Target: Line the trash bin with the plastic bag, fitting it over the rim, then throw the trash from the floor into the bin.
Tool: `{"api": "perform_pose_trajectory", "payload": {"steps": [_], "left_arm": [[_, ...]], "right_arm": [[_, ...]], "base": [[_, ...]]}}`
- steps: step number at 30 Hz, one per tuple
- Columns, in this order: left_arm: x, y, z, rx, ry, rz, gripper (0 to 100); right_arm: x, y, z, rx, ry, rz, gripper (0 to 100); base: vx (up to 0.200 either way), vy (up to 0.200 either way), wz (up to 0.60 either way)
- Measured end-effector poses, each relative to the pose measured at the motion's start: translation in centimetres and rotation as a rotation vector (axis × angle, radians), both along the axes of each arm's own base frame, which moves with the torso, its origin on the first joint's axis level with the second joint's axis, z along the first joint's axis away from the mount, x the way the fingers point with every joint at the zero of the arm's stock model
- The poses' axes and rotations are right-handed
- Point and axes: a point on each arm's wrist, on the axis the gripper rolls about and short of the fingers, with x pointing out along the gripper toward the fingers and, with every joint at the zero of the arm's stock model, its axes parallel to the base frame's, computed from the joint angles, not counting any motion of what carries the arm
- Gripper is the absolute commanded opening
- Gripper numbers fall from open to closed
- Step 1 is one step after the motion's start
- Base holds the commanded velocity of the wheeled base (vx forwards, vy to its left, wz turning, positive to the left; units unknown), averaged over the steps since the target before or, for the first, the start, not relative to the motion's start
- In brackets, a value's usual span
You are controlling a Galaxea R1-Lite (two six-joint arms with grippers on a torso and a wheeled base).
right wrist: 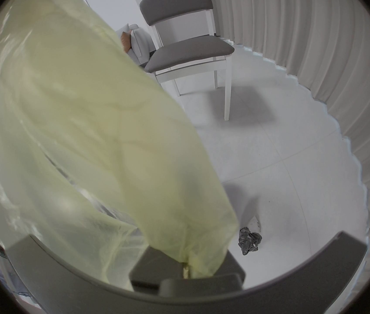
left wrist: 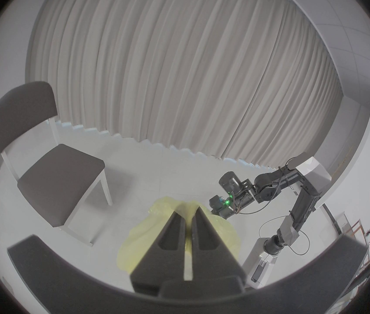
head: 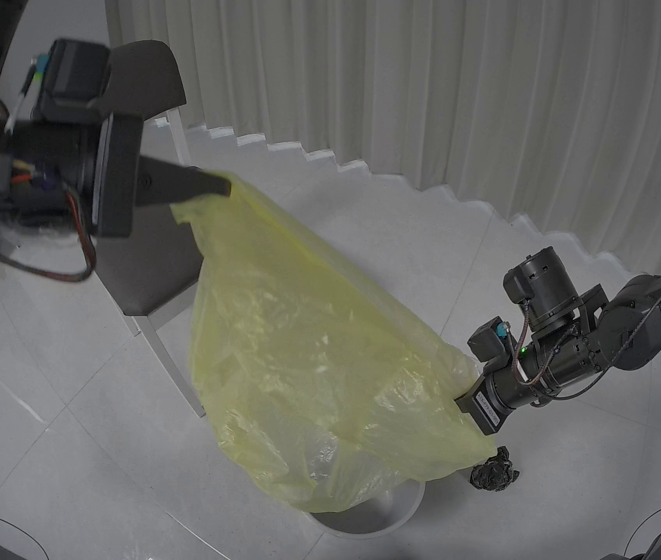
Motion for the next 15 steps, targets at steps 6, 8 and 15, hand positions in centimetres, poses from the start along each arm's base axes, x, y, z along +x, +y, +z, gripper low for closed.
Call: {"api": "perform_pose_trajectory", "payload": {"steps": [6,8,15], "left_arm": [[1.4,0.7,-4.9,-0.009,0.043,0.011,0],[2.0,0.8,-6.2,-0.026,0.031,0.014,0],[4.1,0.7,-10.6,-0.060,0.052,0.029,0]], "right_arm": [[0.9,-0.7,-0.5,-0.025,0.001,-0.045,0],[1.3,-1.2,-0.7,-0.034,0.002,-0.066,0],[2.6,-2.1,-2.1,-0.061,0.030,-0.111,0]], "base": [[0.000,0.000,0.00],[0.000,0.000,0.00],[0.000,0.000,0.00]]}}
